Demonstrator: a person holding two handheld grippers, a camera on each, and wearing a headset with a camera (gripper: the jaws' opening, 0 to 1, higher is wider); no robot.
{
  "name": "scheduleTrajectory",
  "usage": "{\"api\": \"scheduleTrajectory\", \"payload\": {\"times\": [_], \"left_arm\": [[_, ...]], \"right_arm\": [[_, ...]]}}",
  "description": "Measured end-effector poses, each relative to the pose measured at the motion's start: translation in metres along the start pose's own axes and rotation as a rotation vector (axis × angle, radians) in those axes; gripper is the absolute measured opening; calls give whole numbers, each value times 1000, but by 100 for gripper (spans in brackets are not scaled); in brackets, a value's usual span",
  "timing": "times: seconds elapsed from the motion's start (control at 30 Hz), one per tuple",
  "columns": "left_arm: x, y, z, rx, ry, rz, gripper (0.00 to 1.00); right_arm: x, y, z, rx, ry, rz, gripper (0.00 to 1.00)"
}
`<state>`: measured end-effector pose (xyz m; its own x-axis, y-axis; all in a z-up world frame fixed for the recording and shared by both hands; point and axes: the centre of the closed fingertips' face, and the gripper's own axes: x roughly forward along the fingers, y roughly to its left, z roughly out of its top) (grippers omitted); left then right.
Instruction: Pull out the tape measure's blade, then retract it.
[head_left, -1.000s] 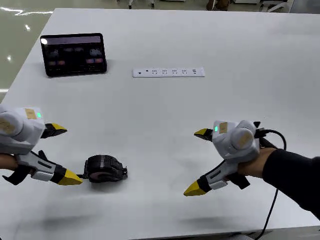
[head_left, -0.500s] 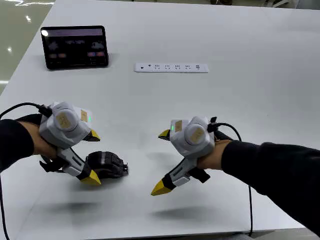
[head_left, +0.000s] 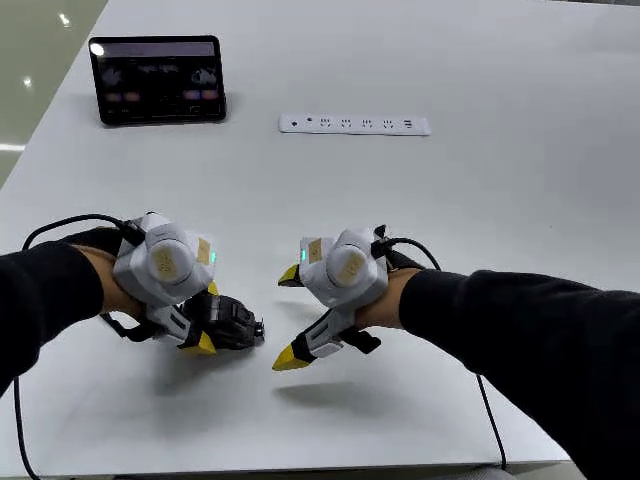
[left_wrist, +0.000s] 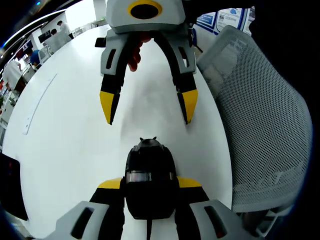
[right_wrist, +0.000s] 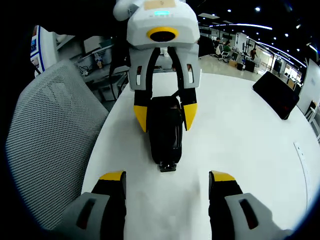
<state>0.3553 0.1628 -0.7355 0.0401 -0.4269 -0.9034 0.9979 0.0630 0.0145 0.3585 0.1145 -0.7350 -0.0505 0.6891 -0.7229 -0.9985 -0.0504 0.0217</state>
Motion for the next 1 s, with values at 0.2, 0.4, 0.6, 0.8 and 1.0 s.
{"api": "scheduleTrajectory", "payload": {"times": [0.2,0.4,0.6,0.8,1.0], "left_arm": [[0,1,1,10,-13,10,34],[-1,1,1,12,-23,14,34],[-1,1,2,10,-25,4,34],[0,2,2,-1,-13,11,34],[0,3,2,-13,-4,13,34]], "right_arm": [[5,-4,6,3,-20,-14,45],[20,0,5,-3,-12,-12,27],[30,2,-3,-30,12,-16,17],[32,3,-2,-10,-5,-24,12],[32,3,-2,-15,-27,-36,11]]}}
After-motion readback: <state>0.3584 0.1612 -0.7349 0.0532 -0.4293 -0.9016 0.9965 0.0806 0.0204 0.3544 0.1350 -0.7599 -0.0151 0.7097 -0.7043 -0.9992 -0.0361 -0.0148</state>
